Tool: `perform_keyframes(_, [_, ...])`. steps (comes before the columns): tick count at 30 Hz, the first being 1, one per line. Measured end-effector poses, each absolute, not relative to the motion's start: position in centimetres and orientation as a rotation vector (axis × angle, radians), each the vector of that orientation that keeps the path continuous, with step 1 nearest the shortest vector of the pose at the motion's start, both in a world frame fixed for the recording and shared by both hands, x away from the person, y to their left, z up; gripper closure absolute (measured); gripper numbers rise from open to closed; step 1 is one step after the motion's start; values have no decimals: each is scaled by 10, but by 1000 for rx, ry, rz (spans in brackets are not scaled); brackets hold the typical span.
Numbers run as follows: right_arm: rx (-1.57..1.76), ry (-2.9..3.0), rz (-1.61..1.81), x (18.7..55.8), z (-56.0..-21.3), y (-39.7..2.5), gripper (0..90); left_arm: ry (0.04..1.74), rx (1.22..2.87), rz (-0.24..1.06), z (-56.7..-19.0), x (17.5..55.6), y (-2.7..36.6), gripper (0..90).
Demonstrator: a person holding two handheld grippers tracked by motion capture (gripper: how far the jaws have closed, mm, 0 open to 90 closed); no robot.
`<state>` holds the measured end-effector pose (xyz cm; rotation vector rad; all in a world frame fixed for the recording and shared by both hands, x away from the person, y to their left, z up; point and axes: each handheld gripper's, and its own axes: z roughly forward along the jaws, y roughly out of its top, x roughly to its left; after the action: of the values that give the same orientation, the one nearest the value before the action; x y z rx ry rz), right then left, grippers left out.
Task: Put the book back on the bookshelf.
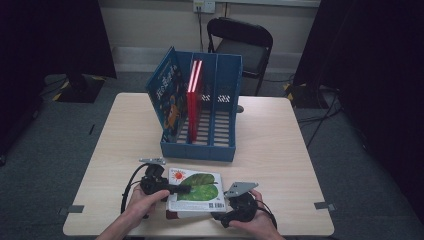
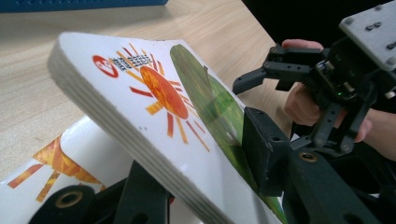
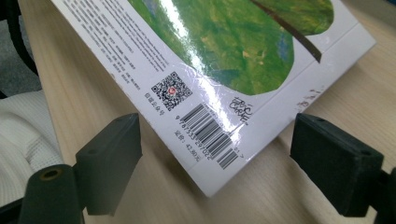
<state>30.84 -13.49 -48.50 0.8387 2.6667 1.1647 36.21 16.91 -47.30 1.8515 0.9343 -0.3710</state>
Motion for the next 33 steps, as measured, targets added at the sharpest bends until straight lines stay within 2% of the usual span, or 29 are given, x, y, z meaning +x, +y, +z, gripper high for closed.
perform_keyframes(9, [864, 2608, 1228, 311, -474, -143, 161, 869, 1898, -292, -468, 355, 167, 639])
perform_keyframes(24, [908, 2611, 1203, 340, -469, -140, 179, 761, 1950, -163, -456, 343, 161, 639])
perform_keyframes(33, [939, 2595, 1271, 354, -465, -139, 126, 696, 1982, -127, -451, 333, 160, 661])
